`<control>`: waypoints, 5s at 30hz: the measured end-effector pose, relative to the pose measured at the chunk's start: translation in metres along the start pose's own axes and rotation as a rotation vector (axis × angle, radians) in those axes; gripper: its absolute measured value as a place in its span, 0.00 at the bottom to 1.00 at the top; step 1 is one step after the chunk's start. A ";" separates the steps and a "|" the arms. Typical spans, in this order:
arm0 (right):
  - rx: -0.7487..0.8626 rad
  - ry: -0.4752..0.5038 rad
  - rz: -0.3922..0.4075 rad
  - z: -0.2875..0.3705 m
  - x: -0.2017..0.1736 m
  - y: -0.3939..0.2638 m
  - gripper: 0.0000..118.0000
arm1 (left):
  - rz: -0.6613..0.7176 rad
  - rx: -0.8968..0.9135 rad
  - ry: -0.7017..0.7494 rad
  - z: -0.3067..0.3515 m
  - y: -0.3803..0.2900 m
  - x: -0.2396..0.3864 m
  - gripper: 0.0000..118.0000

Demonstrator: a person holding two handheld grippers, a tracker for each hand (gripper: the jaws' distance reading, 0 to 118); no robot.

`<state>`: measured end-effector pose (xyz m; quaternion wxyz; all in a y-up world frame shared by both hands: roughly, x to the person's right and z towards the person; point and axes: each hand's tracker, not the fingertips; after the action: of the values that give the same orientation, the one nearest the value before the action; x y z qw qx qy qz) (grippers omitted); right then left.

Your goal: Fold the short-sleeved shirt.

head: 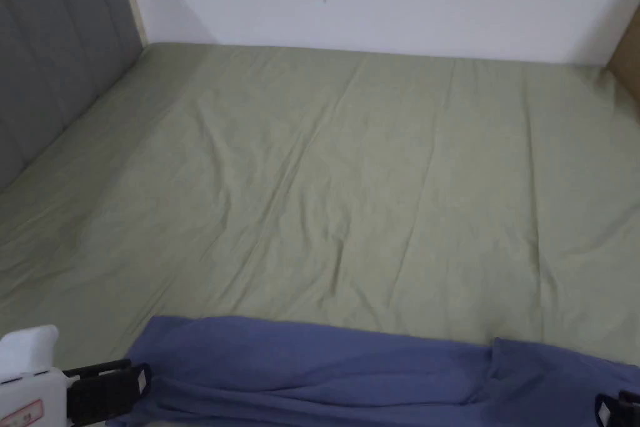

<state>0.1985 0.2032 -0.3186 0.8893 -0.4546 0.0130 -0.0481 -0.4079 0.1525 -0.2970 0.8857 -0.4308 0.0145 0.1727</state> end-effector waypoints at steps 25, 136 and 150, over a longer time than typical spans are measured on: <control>-0.160 0.195 0.285 -0.069 -0.175 -0.014 0.01 | 0.642 0.013 -0.469 -0.084 -0.043 -0.067 0.96; -0.180 0.149 -0.098 -0.057 -0.084 -0.013 0.01 | 0.303 -0.318 -0.692 -0.142 0.024 -0.023 0.11; -0.183 0.183 -0.111 -0.059 -0.087 -0.020 0.01 | 0.109 -0.154 -0.322 -0.029 0.099 -0.062 0.11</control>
<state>0.1064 0.1524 -0.3383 0.8353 -0.5274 0.0731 -0.1369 -0.4937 0.1683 -0.3793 0.8302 -0.4628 -0.1173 0.2877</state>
